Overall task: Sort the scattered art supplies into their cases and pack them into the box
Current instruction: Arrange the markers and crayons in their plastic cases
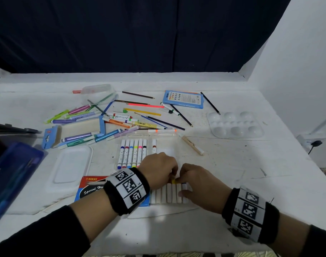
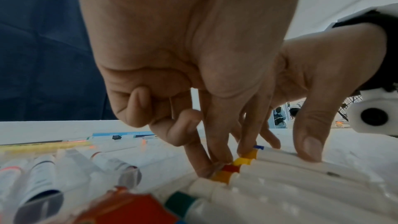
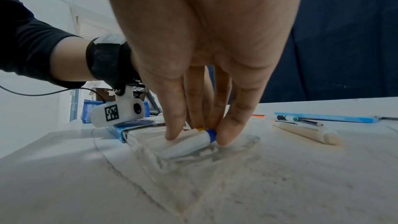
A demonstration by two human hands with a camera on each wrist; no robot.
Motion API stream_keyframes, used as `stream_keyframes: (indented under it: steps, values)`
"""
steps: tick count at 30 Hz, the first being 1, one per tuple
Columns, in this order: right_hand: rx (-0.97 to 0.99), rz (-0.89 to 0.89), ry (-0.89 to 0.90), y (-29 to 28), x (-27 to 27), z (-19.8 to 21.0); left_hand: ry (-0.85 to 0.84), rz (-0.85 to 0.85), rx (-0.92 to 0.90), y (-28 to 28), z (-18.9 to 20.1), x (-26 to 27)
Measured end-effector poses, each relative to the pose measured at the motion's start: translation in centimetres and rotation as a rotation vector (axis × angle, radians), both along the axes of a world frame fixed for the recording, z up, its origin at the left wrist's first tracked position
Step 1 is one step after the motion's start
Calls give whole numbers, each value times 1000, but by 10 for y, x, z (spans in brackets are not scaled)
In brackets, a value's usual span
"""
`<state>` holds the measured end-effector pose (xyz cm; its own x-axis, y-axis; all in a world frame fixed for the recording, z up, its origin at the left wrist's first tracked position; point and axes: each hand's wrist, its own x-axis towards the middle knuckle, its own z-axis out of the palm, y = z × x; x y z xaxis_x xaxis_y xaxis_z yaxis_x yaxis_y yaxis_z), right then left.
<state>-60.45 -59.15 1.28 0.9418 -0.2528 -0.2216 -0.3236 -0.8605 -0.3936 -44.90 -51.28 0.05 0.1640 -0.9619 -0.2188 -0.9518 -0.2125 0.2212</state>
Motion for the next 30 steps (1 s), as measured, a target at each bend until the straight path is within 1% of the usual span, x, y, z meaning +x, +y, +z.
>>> stream_keyframes:
  steps: [7, 12, 16, 20, 23, 25, 27, 30]
  values:
    - [-64, 45, 65, -3, 9, 5, 44, 9, -9, -2, 0, 6]
    - [-73, 69, 78, -12, 19, 6, 95, 23, -5, 4, 4, 10]
    - [-19, 55, 69, -24, 23, 3, 252, 20, 0, 22, 3, 20]
    - [5, 78, 82, -29, 24, 0, 334, 27, -65, 49, 6, 33]
    - [-22, 109, 90, -33, 31, 5, 356, 89, -163, 66, 11, 49]
    - [-22, 103, 33, -36, 42, 12, 374, 149, -249, 77, 17, 60]
    - [-15, 67, -78, -39, 57, 18, 389, 224, -337, 90, 21, 73]
    - [16, -16, -274, -41, 83, 25, 320, 305, -408, 107, 22, 95]
